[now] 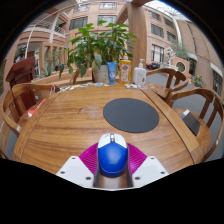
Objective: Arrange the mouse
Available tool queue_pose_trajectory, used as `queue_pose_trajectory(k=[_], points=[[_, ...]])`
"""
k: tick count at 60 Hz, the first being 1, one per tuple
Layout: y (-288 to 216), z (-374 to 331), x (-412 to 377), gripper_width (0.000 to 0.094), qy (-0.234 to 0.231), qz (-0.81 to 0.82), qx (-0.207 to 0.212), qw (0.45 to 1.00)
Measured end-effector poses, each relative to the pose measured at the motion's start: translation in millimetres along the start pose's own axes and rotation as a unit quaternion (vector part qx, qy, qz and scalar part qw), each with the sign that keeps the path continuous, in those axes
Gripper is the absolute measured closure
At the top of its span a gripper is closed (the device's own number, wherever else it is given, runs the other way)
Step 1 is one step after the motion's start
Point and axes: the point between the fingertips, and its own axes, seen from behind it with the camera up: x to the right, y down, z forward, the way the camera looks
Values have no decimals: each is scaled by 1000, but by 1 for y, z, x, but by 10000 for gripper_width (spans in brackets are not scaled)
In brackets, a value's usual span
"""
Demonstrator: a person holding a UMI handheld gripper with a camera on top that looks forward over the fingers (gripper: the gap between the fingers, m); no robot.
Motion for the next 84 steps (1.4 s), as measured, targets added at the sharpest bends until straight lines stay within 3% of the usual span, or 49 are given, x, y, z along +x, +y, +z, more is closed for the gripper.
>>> queue_pose_trajectory(k=[8,18,25,29,36,45,58,64,68,84], points=[[-14,-20,-5,560,-20,-1,12,1000],[-126,-89,-25,561,-91,0,123,988],[-209,-103,-8,563,-98,4,194,976],[-237,-80,11,563,-82,6,207,975],[-242,1,49,565,-34,11,163,986],[-180,92,74,563,-1,-3,67,998],[-106,145,79,479,1,-8,-19,1000],[-101,144,77,361,-4,-5,-21,1000],[-106,135,76,83,-5,-12,-12,1000],[-142,34,79,80,18,-21,31,999]])
